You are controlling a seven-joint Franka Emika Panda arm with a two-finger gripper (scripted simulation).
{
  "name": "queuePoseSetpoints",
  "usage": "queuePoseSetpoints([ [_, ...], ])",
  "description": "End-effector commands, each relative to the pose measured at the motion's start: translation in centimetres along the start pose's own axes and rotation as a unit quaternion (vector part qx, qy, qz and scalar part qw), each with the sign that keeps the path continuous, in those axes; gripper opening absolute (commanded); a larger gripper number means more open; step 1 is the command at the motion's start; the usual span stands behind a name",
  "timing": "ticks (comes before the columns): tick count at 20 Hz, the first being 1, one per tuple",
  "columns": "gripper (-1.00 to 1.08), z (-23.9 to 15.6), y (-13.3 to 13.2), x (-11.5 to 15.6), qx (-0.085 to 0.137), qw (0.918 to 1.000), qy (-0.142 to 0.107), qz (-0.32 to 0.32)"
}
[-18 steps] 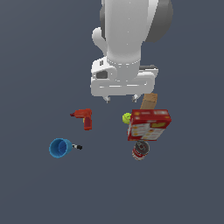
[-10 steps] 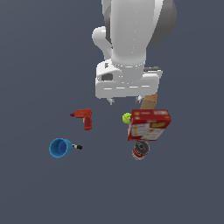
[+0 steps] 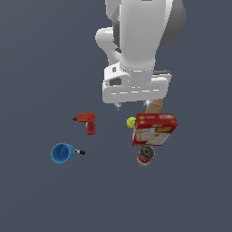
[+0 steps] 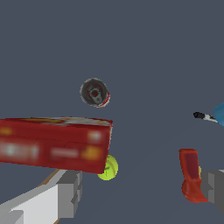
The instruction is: Pick up a designated object from a clutter of objects.
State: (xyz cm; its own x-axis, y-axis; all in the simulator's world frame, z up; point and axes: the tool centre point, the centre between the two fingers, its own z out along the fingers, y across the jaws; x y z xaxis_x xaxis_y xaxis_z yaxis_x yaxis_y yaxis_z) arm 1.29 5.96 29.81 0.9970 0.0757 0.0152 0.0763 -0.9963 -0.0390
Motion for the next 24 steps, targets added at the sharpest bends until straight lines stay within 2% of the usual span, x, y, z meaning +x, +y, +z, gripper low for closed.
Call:
queuePoseSetpoints([
  [1, 1.00, 0.2, -0.4, -0.2, 0.000, 1.0000, 0.000, 0.003],
  [12, 1.00, 2.6, -4.9, -2.7, -0.001, 0.9991, -0.003, 0.043],
  [24, 1.00, 6.9, -11.7, -8.5, -0.008, 0.9933, -0.006, 0.115],
])
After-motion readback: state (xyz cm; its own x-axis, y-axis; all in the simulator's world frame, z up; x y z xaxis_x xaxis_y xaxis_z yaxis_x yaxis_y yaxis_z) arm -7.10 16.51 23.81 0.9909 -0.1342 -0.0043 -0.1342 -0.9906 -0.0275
